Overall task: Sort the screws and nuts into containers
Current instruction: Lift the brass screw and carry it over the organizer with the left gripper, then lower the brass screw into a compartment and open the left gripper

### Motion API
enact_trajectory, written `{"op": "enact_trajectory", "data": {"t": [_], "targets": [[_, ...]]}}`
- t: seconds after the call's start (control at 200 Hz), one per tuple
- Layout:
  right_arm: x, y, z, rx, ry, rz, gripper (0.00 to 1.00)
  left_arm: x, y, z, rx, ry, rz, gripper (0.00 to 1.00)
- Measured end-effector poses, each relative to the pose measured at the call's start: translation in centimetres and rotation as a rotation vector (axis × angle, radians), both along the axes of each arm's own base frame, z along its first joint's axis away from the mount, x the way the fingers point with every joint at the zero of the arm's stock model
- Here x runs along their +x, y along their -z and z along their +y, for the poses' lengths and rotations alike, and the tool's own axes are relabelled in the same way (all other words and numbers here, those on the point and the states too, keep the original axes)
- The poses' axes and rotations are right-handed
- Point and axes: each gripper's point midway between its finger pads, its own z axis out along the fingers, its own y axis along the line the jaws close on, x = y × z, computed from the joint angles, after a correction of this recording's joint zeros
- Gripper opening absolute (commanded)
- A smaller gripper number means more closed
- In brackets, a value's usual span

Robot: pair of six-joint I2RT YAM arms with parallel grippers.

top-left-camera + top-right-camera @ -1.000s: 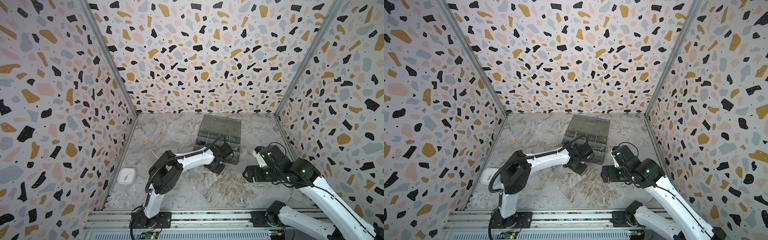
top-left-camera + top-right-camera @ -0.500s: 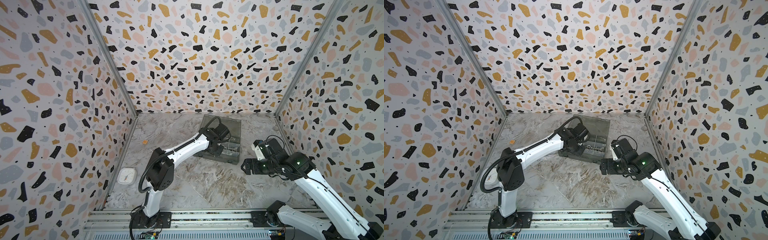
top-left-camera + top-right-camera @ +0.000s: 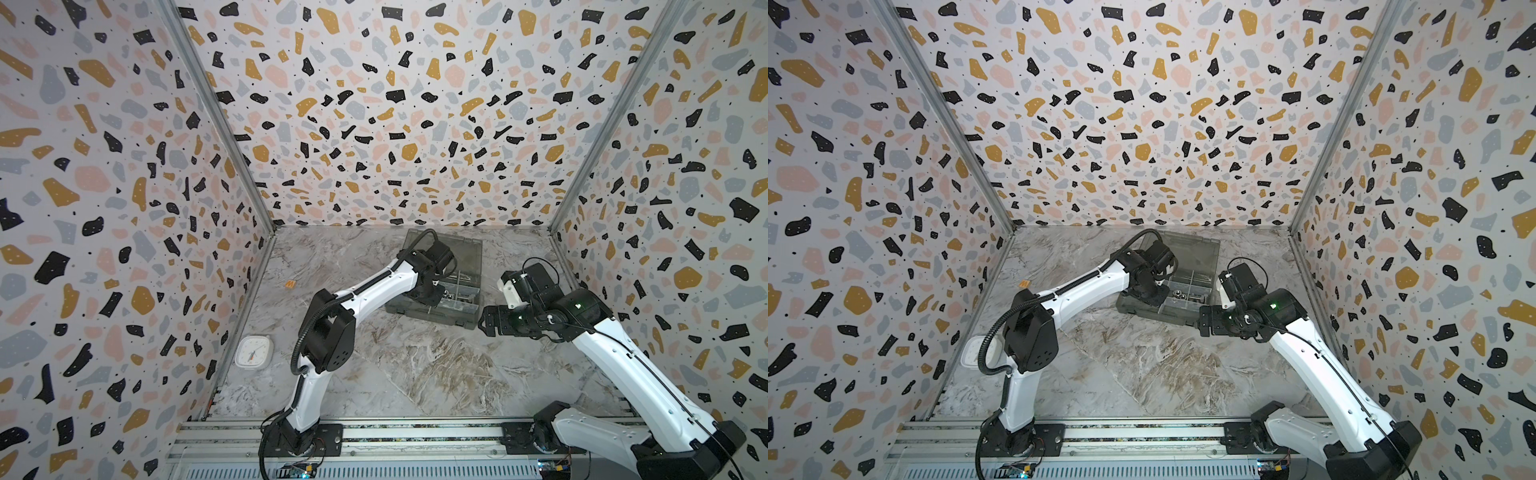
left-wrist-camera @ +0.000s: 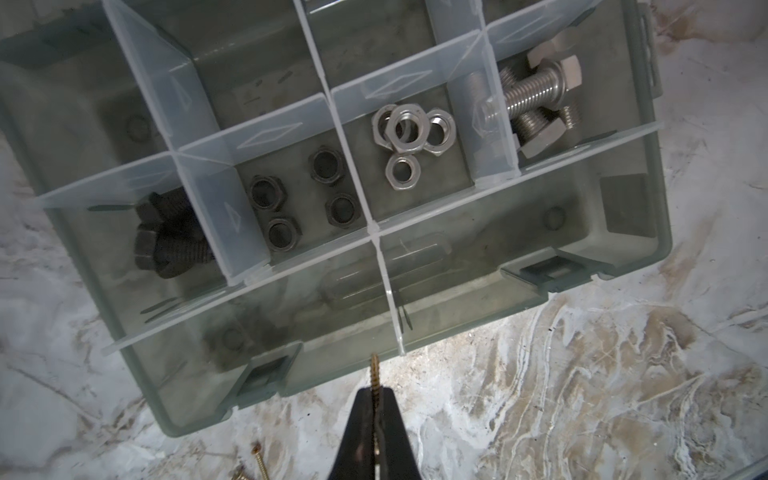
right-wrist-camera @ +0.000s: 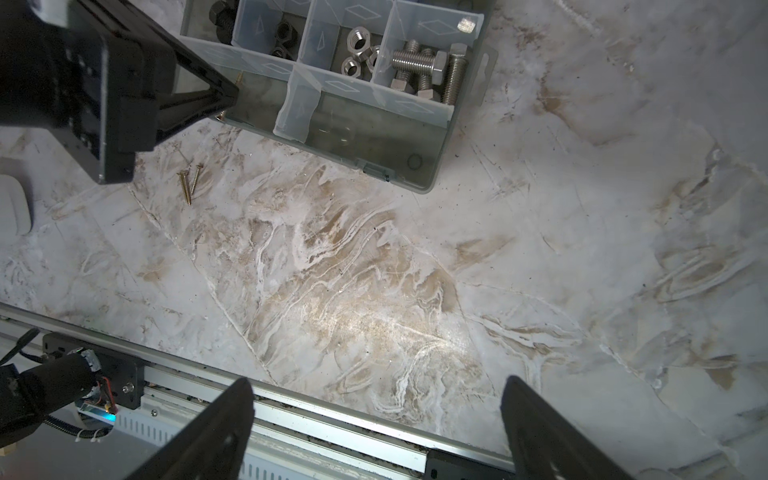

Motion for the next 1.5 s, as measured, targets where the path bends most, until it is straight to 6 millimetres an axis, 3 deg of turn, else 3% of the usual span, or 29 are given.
{"op": "enact_trajectory", "data": {"t": [0.516, 0.766, 1.096, 1.502], "targets": [[0.0, 0.2, -1.2, -0.017, 0.010, 0.026, 0.94, 0.3, 2.9, -3.7, -0.082, 0.023, 0.060, 0.05], [0.0, -0.3, -1.9, -0.027, 0.014, 0.023, 0.94, 0.1, 2.9, -5.2, -0.115, 0.036, 0.063, 0.06], [0.1, -0.4, -2.9, -0.038, 0.023, 0.018, 0.94, -0.1, 3.1, -5.5, -0.119, 0.040, 0.067, 0.06], [0.2, -0.3, -3.8, -0.050, 0.029, 0.018, 0.94, 0.1, 5.3, -5.7, -0.090, 0.036, 0.094, 0.07]]}}
